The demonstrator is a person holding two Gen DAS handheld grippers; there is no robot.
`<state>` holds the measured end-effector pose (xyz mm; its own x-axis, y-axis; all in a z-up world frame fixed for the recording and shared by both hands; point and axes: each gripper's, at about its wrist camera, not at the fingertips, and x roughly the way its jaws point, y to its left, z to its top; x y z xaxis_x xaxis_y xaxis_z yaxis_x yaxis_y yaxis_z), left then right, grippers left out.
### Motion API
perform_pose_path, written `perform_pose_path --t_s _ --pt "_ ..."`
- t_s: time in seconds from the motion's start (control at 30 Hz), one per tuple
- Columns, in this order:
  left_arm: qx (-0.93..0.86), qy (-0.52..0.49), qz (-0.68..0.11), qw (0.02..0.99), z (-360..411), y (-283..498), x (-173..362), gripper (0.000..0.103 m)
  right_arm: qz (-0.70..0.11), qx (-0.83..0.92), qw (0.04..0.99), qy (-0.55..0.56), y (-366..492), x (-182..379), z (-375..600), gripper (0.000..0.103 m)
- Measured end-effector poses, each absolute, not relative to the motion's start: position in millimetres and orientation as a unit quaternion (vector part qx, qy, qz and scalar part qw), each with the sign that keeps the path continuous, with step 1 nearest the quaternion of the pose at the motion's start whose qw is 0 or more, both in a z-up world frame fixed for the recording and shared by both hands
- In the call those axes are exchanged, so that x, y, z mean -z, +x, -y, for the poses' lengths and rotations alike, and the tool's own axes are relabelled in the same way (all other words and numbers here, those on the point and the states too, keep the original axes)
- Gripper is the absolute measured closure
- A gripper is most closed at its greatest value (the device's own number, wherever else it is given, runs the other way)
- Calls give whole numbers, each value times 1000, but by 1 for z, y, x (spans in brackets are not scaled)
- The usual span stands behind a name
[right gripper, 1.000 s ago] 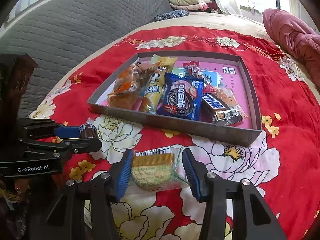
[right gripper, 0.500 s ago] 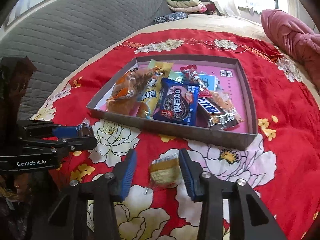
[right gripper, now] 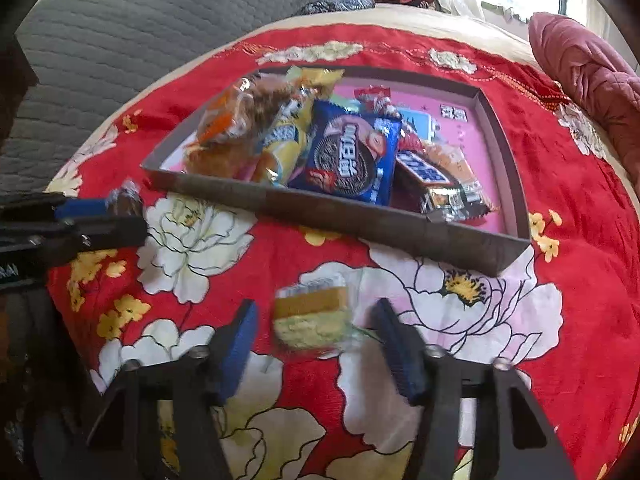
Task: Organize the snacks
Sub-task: 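Grasp the yellow sponge cake pack with the right gripper while the left grasps the dark wrapped cake, then carry the sponge cake pack with the right gripper while the left carries the dark cake over the tray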
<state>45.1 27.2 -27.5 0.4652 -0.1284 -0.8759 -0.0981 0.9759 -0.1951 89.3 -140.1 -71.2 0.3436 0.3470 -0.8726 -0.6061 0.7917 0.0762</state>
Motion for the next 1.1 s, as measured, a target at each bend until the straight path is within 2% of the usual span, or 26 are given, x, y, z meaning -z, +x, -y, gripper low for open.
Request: perform_pose_path --t_s 0.67,1.1 --pt "9 -115 -510 852 -25 46 20 65 -461 -330 822 -61 91 44 152 57" --pt "14 -118 -495 861 -19 54 6 65 -407 -343 846 -21 93 15 162 57"
